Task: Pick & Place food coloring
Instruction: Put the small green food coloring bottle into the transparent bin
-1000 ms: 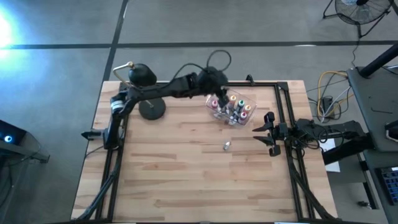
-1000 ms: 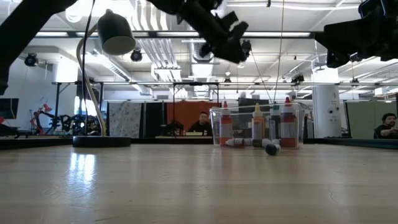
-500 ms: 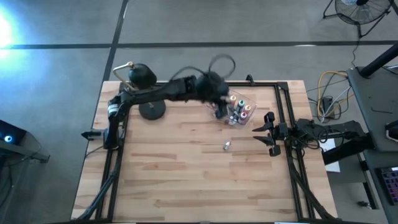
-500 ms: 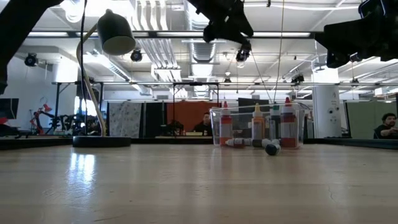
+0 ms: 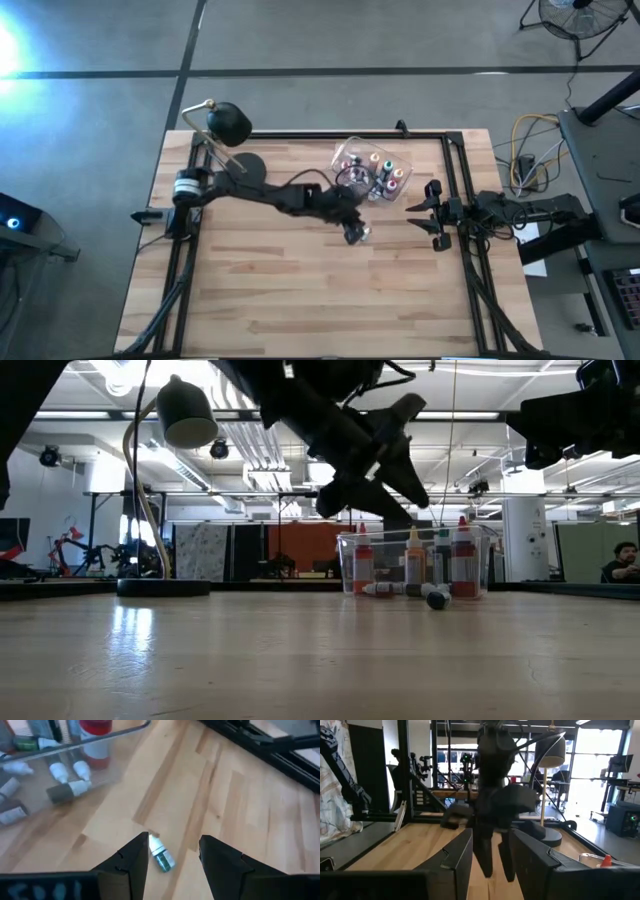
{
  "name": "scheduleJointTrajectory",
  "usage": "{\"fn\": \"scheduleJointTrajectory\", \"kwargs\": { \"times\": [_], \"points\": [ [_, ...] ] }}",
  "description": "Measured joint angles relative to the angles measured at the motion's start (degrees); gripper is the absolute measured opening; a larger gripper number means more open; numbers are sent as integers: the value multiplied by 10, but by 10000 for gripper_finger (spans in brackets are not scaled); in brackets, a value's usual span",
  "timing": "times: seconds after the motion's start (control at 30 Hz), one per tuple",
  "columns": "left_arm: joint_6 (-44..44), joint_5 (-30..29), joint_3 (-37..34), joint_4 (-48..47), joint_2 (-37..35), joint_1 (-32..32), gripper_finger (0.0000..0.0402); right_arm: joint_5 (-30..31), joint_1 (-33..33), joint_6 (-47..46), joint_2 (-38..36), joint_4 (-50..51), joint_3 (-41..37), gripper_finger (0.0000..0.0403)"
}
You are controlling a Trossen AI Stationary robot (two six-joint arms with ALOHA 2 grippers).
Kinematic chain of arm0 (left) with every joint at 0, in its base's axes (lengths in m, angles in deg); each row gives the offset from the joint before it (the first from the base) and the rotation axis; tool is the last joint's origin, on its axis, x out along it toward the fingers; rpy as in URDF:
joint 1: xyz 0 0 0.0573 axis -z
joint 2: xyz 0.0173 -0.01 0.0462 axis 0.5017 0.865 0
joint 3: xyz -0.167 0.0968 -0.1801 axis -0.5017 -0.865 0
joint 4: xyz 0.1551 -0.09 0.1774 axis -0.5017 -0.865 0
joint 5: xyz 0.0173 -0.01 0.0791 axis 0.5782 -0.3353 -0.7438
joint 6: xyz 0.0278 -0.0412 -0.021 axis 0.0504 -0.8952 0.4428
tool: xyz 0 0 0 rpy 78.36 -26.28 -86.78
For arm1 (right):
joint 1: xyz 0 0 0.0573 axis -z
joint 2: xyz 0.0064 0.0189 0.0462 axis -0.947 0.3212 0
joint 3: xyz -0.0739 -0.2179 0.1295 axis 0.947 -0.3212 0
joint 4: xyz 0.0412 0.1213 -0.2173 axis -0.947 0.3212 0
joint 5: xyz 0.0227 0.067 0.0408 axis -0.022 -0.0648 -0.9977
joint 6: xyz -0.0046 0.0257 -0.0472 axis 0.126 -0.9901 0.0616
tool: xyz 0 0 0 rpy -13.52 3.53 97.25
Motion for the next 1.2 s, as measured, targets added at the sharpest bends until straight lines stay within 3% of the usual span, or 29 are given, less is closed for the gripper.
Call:
{"fn": "scheduleJointTrajectory", "kwargs": {
  "times": [0.27,0.53,0.63,0.83,1.13,1.2],
  "points": [
    [-43,-26,-90,121,13,10,149,0,0,0,0,0,0,123],
    [-49,-12,-55,158,63,24,149,0,0,0,0,0,0,123],
    [-25,-11,-13,127,91,30,149,0,0,0,0,0,0,123],
    [11,-21,65,-55,110,29,149,0,0,0,0,0,0,123],
    [25,-58,26,-100,5,30,149,-1,0,0,0,0,0,123],
    [23,-62,12,-109,-14,30,149,26,4,11,-1,-14,0,123]
  ]
}}
